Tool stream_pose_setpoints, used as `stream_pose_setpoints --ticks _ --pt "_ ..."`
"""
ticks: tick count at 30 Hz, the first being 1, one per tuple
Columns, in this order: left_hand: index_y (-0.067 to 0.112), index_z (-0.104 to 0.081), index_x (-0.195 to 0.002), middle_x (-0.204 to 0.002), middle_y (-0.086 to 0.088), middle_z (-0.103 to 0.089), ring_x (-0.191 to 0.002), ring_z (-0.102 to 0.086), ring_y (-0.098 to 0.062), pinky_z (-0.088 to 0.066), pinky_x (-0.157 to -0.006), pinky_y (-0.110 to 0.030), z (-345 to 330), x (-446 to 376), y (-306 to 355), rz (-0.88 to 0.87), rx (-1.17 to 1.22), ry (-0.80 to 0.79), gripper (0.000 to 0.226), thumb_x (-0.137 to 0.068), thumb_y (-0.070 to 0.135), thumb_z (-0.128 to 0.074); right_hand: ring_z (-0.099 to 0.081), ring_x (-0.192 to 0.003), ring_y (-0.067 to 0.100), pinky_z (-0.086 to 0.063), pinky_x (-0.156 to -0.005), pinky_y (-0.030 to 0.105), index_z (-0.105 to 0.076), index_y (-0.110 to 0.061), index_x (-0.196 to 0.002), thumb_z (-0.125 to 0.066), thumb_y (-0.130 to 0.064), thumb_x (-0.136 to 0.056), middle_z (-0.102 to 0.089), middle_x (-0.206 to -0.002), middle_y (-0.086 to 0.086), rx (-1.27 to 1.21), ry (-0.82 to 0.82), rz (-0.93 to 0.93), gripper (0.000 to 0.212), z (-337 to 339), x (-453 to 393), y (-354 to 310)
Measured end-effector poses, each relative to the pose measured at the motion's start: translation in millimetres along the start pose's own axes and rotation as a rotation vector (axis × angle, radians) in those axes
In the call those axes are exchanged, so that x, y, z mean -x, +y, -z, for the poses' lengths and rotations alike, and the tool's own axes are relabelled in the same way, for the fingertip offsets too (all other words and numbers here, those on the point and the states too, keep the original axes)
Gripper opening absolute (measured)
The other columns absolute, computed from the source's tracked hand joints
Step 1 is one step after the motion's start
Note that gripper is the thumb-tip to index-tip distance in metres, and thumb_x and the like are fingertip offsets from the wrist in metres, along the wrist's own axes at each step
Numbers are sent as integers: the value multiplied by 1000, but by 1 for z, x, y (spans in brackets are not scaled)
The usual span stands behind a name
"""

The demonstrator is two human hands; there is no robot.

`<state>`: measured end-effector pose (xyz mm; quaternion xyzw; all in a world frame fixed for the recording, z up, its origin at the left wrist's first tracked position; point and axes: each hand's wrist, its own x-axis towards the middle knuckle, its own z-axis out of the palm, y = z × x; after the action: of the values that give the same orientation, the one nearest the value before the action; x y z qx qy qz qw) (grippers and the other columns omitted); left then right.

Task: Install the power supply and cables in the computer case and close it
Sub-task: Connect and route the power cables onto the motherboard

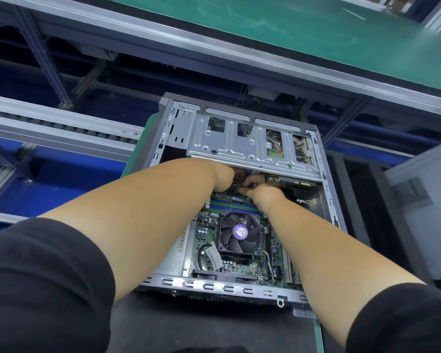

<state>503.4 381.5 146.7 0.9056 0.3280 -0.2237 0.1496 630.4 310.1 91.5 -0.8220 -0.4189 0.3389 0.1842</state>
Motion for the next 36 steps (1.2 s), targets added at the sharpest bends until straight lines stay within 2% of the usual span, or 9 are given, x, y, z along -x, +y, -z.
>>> stream_pose_setpoints --ticks 3,6,10,12,16,21,26,31,36 --pt "17 -36 -70 -70 1 -36 -60 -34 -12 -34 -72 -30 3 4 2 -31 -9 0 30 -97 3 -42 -44 -90 19 -33 -60 20 -53 -11 -100 -63 -18 -96 -41 -72 -5 18 -31 -28 13 4 4 -3" --pt "22 -39 -70 -71 0 -40 -59 -35 -12 -35 -70 -30 4 5 3 -30 -30 -10 33 -96 2 -42 -44 -97 18 -39 -84 26 -57 -10 -119 -57 -23 -99 -51 -93 2 134 -31 -13 24 8 8 -1" --pt "11 -57 -125 -102 -7 -56 -79 -46 -20 -40 -72 -29 1 4 1 -51 -4 -36 37 -94 1 -40 -53 -120 30 -45 -95 42 -25 -5 -153 -36 -6 -105 -49 -139 17 592 -3 -29 49 15 25 0" --pt "14 -51 -136 -115 -9 -58 -83 -48 -21 -42 -72 -30 1 5 0 -76 11 -35 47 -93 -1 -39 -57 -116 33 -49 -87 43 -33 -2 -148 -38 0 -101 -53 -134 20 691 12 34 48 14 29 4" --pt "14 -54 -132 -101 -5 -57 -71 -47 -16 -41 -68 -29 1 8 -1 -98 3 -12 46 -91 -3 -42 -63 -97 33 -47 -76 35 -31 -3 -145 -44 0 -94 -65 -109 19 480 38 41 52 11 33 5" --pt "14 -50 -137 -120 -8 -58 -86 -51 -22 -45 -75 -31 0 8 1 -133 -50 -20 51 -90 -4 -46 -61 -109 32 -37 -74 28 -36 -2 -142 -38 -20 -106 -64 -119 18 595 -6 60 41 14 36 5" --pt "13 -51 -135 -119 -8 -58 -87 -51 -24 -44 -75 -31 -1 8 4 -178 -77 -9 51 -88 -7 -47 -62 -101 33 -42 -70 35 -39 -6 -140 -43 -9 -96 -65 -113 14 879 96 119 45 21 50 2" --pt "11 -52 -136 -125 -11 -58 -95 -56 -27 -51 -87 -35 0 8 4 -169 -107 -56 51 -88 -7 -46 -58 -110 33 -42 -87 40 -56 -15 -124 -45 -13 -97 -63 -119 12 884 21 -46 29 30 54 8" --pt "8 -56 -129 -121 -13 -60 -85 -49 -25 -45 -74 -33 2 14 9 -152 -120 -19 43 -89 -4 -45 -52 -122 35 -39 -99 45 -54 -16 -132 -38 -26 -103 -57 -132 13 911 -54 -116 35 38 57 7"
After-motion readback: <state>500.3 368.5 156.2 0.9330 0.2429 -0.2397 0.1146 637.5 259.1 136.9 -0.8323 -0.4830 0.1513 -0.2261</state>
